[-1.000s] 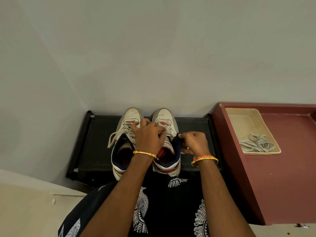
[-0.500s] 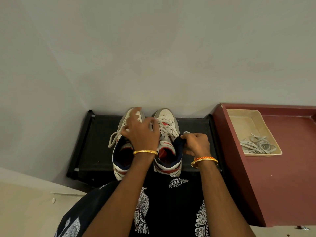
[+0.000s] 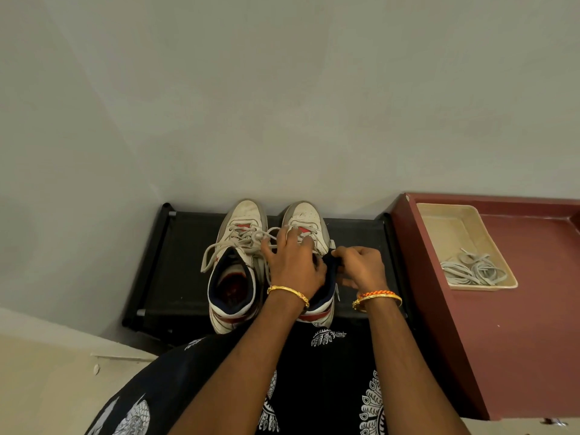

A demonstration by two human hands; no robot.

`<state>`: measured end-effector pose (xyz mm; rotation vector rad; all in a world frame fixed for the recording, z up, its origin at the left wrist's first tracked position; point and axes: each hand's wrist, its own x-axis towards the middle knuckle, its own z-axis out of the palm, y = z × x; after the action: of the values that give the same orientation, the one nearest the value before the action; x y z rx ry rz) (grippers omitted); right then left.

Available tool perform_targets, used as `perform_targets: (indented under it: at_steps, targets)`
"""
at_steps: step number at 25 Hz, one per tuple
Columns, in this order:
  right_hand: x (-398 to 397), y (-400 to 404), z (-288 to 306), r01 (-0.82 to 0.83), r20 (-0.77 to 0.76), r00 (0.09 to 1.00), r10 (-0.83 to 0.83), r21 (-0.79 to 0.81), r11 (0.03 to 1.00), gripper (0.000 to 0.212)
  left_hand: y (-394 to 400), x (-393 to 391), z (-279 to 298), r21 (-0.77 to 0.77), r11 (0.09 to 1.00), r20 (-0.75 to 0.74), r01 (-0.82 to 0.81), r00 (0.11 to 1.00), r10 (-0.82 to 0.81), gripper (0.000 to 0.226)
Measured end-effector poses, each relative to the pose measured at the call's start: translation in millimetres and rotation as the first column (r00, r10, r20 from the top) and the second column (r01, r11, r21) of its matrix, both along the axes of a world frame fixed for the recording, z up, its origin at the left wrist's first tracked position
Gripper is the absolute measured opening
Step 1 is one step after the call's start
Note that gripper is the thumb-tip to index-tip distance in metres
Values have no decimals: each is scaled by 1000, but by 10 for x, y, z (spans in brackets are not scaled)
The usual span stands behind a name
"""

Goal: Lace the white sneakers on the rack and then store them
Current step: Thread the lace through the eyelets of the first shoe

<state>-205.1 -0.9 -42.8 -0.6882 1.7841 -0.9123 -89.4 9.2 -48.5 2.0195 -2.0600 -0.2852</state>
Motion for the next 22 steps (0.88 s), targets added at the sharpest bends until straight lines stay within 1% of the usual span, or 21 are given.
perform_targets:
  at_steps: [3, 5, 7, 9, 10, 11, 12, 13, 14, 15, 16, 17, 18, 19, 20, 21, 22]
  targets:
    - [14, -11, -6, 3, 5, 1000, -3, 1, 1000, 14, -18, 3, -4, 2, 999, 34, -41, 999, 41, 33]
    - [30, -3, 23, 17, -3, 1000, -17, -4, 1000, 15, 2, 19, 5, -45, 998, -3, -45, 999, 44, 27]
    - [38, 7, 45, 42, -15, 999, -42, -11, 999, 15, 35, 37, 31, -149, 986, -84, -81, 994, 69, 16]
    - [27, 15, 54, 54, -18, 998, -54, -5, 999, 15, 46, 93, 78, -269, 943, -228, -198, 964, 137, 6]
    - [21, 14, 56, 53, -13, 999, -52, 2, 999, 14, 30, 151, 112, -310, 906, -321, -289, 929, 186, 6]
    - [16, 14, 61, 50, -7, 999, -50, 10, 999, 13, 13, 225, 175, -337, 852, -424, -400, 873, 242, 7]
    - [14, 13, 67, 49, 0, 999, -49, 14, 999, 13, -14, 324, 213, -346, 783, -529, -517, 796, 293, 7]
    - [18, 12, 74, 46, 9, 999, -46, 16, 999, 13, -37, 429, 238, -314, 719, -632, -620, 702, 329, 7]
    - [22, 13, 82, 42, 16, 999, -42, 15, 999, 12, -50, 531, 243, -239, 682, -723, -691, 595, 350, 6]
    - [32, 15, 92, 37, 18, 999, -37, 13, 999, 12, -57, 609, 246, -153, 676, -787, -721, 503, 358, 5]
    - [39, 18, 100, 33, 18, 999, -33, 9, 999, 13, -55, 650, 244, -81, 695, -819, -714, 445, 363, 6]
    - [45, 21, 107, 32, 18, 999, -32, 6, 999, 13, -46, 653, 247, -39, 729, -812, -684, 447, 376, 12]
    - [52, 23, 114, 31, 20, 999, -32, 5, 999, 14, -38, 622, 242, -32, 772, -760, -635, 517, 394, 20]
    - [56, 25, 118, 31, 23, 999, -31, 4, 1000, 14, -23, 565, 227, -61, 829, -662, -556, 644, 384, 30]
    - [56, 24, 119, 31, 26, 999, -31, 4, 1000, 14, -15, 490, 208, -102, 892, -529, -441, 783, 327, 38]
    - [55, 24, 121, 31, 28, 999, -31, 5, 1000, 14, 3, 394, 204, -140, 940, -386, -310, 892, 237, 43]
    - [54, 23, 119, 30, 28, 999, -30, 5, 1000, 14, 15, 293, 171, -157, 970, -259, -187, 955, 142, 46]
